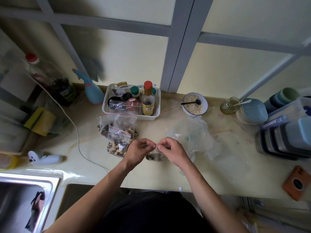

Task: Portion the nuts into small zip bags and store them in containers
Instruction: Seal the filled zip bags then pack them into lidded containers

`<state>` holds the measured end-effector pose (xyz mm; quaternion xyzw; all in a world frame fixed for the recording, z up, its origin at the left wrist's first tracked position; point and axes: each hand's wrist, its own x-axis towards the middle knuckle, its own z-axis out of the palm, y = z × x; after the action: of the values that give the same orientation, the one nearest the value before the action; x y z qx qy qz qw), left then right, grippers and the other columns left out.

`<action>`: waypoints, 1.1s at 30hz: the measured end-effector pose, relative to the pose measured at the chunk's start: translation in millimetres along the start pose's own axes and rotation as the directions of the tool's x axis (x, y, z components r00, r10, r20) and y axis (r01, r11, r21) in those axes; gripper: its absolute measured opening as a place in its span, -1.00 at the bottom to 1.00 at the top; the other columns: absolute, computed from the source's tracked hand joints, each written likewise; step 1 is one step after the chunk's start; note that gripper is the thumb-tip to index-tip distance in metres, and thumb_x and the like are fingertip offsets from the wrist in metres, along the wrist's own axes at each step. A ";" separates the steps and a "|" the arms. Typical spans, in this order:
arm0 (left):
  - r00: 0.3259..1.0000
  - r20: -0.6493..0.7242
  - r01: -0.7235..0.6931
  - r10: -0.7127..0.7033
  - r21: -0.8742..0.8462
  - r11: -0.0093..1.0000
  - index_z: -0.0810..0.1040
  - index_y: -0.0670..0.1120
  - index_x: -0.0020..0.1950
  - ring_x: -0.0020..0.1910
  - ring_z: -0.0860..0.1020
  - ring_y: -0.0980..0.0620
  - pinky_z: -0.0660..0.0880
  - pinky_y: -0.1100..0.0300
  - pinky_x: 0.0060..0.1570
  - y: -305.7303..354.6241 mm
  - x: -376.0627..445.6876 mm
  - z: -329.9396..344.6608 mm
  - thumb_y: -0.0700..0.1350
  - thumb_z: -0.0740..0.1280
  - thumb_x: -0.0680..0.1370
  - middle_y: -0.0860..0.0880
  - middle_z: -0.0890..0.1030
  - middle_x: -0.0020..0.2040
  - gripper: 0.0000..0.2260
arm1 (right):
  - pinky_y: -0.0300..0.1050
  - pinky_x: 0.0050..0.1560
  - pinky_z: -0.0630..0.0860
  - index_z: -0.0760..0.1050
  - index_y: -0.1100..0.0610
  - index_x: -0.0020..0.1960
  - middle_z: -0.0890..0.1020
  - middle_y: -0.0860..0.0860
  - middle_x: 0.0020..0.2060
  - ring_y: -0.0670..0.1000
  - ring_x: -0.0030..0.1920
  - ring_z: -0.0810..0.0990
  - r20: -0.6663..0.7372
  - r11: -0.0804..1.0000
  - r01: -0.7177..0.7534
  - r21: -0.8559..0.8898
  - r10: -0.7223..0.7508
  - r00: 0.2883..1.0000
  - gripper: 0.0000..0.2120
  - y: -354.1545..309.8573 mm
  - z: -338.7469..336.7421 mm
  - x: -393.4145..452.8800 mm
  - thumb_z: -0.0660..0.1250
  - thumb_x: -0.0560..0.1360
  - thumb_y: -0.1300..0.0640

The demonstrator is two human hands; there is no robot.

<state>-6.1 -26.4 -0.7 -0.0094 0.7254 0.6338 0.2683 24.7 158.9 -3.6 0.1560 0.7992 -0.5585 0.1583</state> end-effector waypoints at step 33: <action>0.980 -0.196 0.071 0.035 0.508 0.859 0.62 -0.03 -0.28 -0.53 0.48 0.19 0.29 0.35 -0.49 17.1 4.5 -19.1 0.11 0.55 0.42 0.06 0.56 -0.47 -0.75 | -0.16 -0.40 0.29 0.37 0.12 -0.36 0.41 -0.09 -0.53 -0.09 -0.47 0.30 -0.358 0.988 -0.024 -0.150 -0.031 0.933 -0.55 -4.2 1.2 17.4 0.61 0.34 -0.06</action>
<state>-23.1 -39.2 14.1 -0.0076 0.8907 0.4115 0.1932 7.3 157.7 -7.9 0.2414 0.8552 -0.4582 0.0203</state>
